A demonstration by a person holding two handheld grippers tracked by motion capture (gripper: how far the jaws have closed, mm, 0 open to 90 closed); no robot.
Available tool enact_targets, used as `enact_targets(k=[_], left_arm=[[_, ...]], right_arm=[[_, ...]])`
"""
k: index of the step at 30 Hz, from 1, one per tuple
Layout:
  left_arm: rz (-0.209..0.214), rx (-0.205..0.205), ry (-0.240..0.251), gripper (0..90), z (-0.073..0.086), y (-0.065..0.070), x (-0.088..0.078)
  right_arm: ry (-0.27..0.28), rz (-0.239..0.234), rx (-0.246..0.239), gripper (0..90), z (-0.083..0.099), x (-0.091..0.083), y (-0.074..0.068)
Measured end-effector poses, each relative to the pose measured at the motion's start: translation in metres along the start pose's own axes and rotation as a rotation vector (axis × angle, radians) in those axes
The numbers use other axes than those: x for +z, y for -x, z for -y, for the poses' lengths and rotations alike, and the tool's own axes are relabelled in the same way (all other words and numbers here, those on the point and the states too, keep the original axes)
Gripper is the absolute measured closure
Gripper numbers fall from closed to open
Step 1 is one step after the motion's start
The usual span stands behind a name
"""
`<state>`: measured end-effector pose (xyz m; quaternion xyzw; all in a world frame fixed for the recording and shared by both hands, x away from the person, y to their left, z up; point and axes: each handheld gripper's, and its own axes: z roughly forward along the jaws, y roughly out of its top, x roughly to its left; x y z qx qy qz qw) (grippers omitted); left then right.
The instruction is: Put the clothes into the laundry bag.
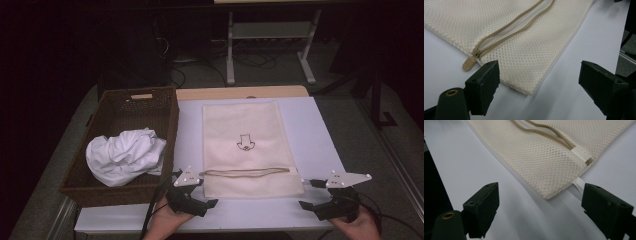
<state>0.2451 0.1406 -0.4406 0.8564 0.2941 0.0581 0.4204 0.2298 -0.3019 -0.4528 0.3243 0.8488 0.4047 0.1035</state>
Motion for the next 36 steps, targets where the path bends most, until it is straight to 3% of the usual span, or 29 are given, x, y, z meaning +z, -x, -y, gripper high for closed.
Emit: enact_targets(k=[9,14,18,22,23,26,31,36], left_arm=[[0.0,0.003,-0.009,16.7,0.0,0.0,0.001],[-0.008,0.005,-0.001,16.8,-0.001,-0.001,0.001],[-0.009,0.01,-0.004,17.3,-0.001,0.0,0.001],[-0.013,0.026,-0.008,17.2,-0.002,0.001,0.001],[-0.013,0.026,-0.008,17.2,-0.002,0.001,0.001],[-0.011,0.033,-0.009,17.2,-0.004,0.003,0.003],[-0.017,0.038,-0.008,17.2,-0.003,0.004,0.0],[-0.015,0.025,0.003,17.2,-0.003,0.002,0.0]], right_arm=[[0.017,-0.013,-0.002,14.0,-0.002,-0.001,0.0],[0.031,-0.026,-0.027,14.1,-0.013,-0.001,-0.003],[0.03,-0.029,-0.056,14.4,-0.034,0.001,-0.003],[0.022,-0.045,-0.115,14.6,-0.062,0.008,-0.005],[0.022,-0.045,-0.115,14.6,-0.062,0.008,-0.005],[0.008,-0.088,-0.147,14.3,-0.085,0.023,-0.006],[-0.028,-0.114,-0.193,14.8,-0.113,0.042,-0.004],[-0.048,-0.158,-0.217,20.4,-0.138,0.058,0.002]])
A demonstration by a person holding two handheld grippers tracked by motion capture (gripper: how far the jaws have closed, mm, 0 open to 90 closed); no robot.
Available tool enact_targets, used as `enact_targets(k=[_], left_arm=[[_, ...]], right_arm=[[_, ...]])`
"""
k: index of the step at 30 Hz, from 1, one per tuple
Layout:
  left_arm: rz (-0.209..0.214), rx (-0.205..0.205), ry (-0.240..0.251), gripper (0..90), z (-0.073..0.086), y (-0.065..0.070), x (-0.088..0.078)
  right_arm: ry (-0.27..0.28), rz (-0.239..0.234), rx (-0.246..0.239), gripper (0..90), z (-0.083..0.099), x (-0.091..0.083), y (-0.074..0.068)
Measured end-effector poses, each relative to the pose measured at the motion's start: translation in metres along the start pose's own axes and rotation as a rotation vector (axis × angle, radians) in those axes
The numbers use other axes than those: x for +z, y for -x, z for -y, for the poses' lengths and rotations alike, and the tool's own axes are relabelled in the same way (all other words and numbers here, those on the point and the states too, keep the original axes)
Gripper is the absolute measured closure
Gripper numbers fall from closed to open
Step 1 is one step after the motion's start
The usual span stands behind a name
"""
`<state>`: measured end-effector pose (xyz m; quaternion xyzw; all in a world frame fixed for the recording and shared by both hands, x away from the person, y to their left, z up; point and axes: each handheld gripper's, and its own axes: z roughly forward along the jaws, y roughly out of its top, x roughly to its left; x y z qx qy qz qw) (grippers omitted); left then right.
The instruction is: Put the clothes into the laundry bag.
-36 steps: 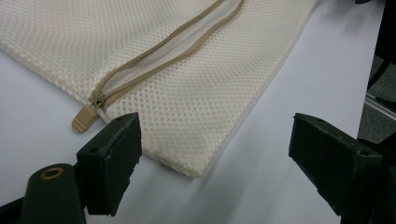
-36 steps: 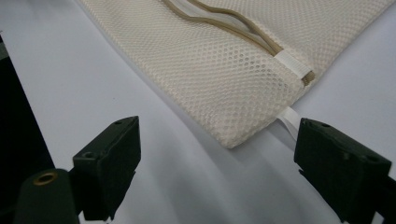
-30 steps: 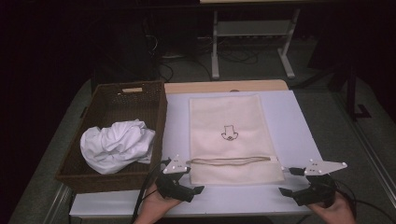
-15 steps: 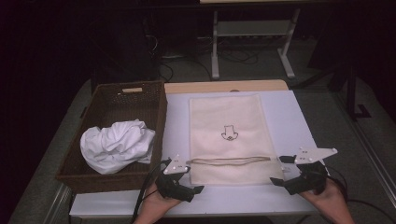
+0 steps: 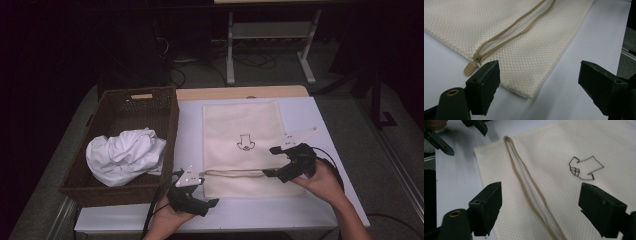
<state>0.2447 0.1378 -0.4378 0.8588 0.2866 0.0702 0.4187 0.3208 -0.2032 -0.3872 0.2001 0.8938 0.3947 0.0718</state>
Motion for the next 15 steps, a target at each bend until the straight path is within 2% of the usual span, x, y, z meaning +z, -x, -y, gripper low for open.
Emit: enact_targets(k=[6,9,10,11,15], left_arm=[[0.005,-0.006,0.006,17.2,0.0,-0.001,0.0],[0.001,-0.004,-0.001,17.2,0.0,-0.001,0.0],[0.001,-0.005,0.004,17.2,0.0,-0.002,-0.001],[0.0,-0.006,0.006,17.2,0.0,-0.002,-0.001],[0.001,-0.016,0.009,17.2,0.0,-0.004,-0.002]], right_arm=[[-0.011,-0.029,-0.029,24.8,-0.016,0.014,0.011],[-0.024,-0.048,-0.041,28.9,-0.021,0.029,0.017],[-0.064,-0.056,-0.035,30.5,-0.02,0.041,0.021],[-0.081,-0.061,-0.037,31.8,-0.02,0.045,0.022],[-0.118,-0.085,-0.039,35.3,-0.017,0.059,0.025]])
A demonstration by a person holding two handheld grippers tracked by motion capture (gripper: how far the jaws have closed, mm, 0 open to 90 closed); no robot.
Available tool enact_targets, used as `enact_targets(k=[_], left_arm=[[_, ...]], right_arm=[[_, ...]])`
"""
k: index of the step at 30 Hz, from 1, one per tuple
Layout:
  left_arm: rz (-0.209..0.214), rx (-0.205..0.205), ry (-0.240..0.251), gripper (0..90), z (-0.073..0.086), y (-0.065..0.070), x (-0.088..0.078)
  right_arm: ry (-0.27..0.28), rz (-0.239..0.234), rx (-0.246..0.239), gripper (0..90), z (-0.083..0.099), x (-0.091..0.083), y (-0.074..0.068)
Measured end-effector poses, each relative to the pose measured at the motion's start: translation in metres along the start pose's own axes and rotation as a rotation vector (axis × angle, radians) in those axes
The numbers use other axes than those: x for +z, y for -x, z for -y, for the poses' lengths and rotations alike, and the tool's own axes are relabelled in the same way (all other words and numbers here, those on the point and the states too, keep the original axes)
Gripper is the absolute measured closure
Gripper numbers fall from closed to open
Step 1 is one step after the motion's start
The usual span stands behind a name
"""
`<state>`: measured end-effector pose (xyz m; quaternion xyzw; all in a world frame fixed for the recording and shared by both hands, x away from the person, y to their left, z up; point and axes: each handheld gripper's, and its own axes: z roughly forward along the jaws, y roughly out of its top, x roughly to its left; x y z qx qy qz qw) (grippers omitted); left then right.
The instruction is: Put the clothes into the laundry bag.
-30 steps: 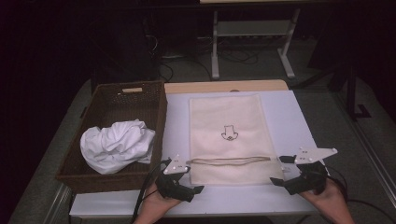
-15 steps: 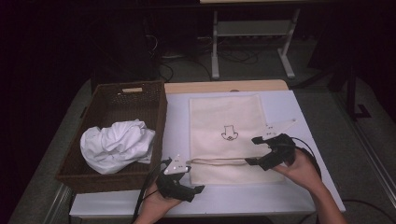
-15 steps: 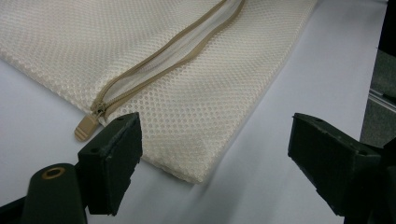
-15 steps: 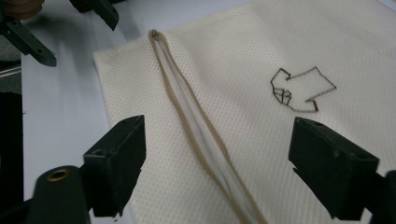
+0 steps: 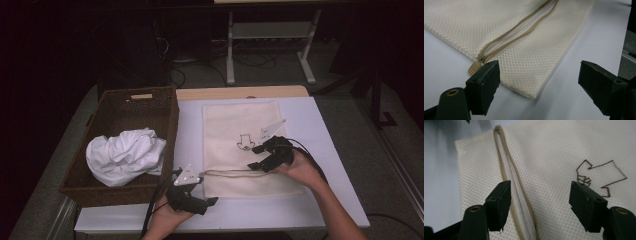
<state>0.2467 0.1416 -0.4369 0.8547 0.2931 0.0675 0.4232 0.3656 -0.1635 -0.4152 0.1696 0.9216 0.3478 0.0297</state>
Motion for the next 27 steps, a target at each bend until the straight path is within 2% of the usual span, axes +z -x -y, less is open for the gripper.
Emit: enact_targets(k=[4,8,10,14,15,18,20,21,23,27], left_arm=[[-0.006,0.006,-0.008,17.5,0.0,0.0,0.002],[-0.004,0.001,-0.006,17.6,0.0,0.0,0.002],[-0.003,-0.002,-0.005,17.6,0.0,0.0,0.002],[-0.003,0.003,-0.022,17.6,0.001,-0.001,0.004],[-0.005,0.003,-0.024,17.6,0.001,0.0,0.005],[-0.005,0.001,-0.02,17.6,0.001,0.0,0.005],[-0.007,0.0,-0.019,17.6,0.001,0.0,0.006],[-0.004,-0.004,-0.019,17.6,0.001,0.0,0.006],[-0.003,-0.003,-0.025,17.6,0.001,0.0,0.007],[0.0,-0.005,-0.023,17.6,0.0,0.001,0.008]], right_arm=[[-0.038,-0.01,-0.02,39.1,0.001,0.014,0.002],[-0.07,-0.028,-0.021,46.9,0.003,0.024,0.004],[-0.082,-0.035,-0.036,50.0,0.004,0.028,0.004],[-0.094,-0.03,-0.067,54.4,0.003,0.032,0.001],[-0.089,-0.026,-0.076,59.2,0.003,0.033,0.001],[-0.085,-0.029,-0.09,64.8,0.004,0.033,0.001],[-0.086,-0.033,-0.096,65.4,0.003,0.034,0.0],[-0.087,-0.034,-0.115,64.9,0.003,0.034,-0.002],[-0.095,-0.051,-0.131,59.4,0.002,0.035,-0.005],[-0.106,-0.032,-0.175,59.3,0.0,0.037,-0.009]])
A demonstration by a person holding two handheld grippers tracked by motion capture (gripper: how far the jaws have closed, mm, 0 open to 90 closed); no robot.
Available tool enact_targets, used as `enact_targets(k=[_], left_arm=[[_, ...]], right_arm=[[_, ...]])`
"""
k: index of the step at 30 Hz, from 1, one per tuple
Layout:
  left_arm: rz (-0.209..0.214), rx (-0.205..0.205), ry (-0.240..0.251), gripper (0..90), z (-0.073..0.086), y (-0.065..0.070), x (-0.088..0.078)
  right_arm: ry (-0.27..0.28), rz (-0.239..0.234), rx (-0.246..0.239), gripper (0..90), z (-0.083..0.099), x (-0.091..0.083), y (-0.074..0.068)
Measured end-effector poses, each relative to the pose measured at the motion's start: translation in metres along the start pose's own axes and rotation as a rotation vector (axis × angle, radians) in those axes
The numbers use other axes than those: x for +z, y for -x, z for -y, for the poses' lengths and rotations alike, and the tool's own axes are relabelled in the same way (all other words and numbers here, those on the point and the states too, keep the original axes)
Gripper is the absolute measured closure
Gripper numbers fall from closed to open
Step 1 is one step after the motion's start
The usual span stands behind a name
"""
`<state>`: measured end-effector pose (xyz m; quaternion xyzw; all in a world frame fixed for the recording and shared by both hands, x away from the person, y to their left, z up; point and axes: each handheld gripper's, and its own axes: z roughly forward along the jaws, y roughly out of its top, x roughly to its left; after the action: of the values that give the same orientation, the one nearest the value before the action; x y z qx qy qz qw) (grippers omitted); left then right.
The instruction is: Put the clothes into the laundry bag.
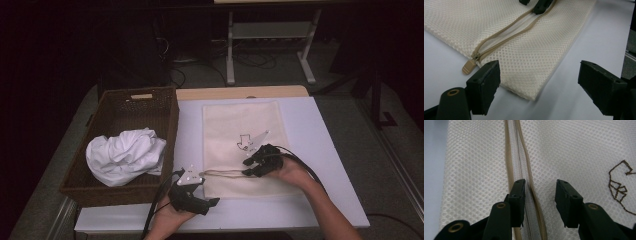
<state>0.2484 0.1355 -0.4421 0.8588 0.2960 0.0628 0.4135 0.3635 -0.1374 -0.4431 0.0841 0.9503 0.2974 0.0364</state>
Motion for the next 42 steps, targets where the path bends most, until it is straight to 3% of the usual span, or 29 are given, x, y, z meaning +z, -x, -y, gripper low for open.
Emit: enact_targets(k=[6,8,13,20,29,34,35,36,37,42], left_arm=[[0.006,-0.007,0.006,17.6,-0.001,0.001,0.002],[0.009,-0.001,0.004,17.7,-0.001,0.002,0.002],[0.008,-0.002,0.009,17.8,-0.001,0.001,0.0],[0.022,-0.016,0.018,19.4,-0.002,0.001,-0.001],[0.046,-0.002,0.042,19.3,-0.019,0.01,-0.004],[0.081,-0.013,0.054,18.9,-0.035,0.015,-0.014],[0.133,-0.039,0.062,18.8,-0.044,0.013,-0.02],[0.133,-0.039,0.062,17.9,-0.044,0.013,-0.02],[0.163,-0.056,0.049,16.9,-0.052,0.01,-0.025],[0.193,-0.07,0.013,16.2,-0.067,-0.001,-0.037]], right_arm=[[0.003,-0.001,0.001,63.0,0.0,0.001,0.002],[0.018,-0.005,0.02,70.5,0.002,0.0,0.005],[0.002,0.025,0.01,85.8,0.0,0.0,0.008],[-0.007,-0.045,0.056,87.9,-0.005,-0.007,0.011],[0.032,-0.061,0.06,88.0,-0.009,-0.019,0.01],[0.064,-0.068,0.076,88.1,-0.01,-0.025,0.01],[0.076,-0.063,0.083,88.2,-0.01,-0.029,0.01],[0.081,-0.064,0.085,88.1,-0.011,-0.031,0.011],[0.084,-0.061,0.089,88.2,-0.011,-0.033,0.01],[0.118,-0.066,0.102,88.1,-0.014,-0.043,0.012]])
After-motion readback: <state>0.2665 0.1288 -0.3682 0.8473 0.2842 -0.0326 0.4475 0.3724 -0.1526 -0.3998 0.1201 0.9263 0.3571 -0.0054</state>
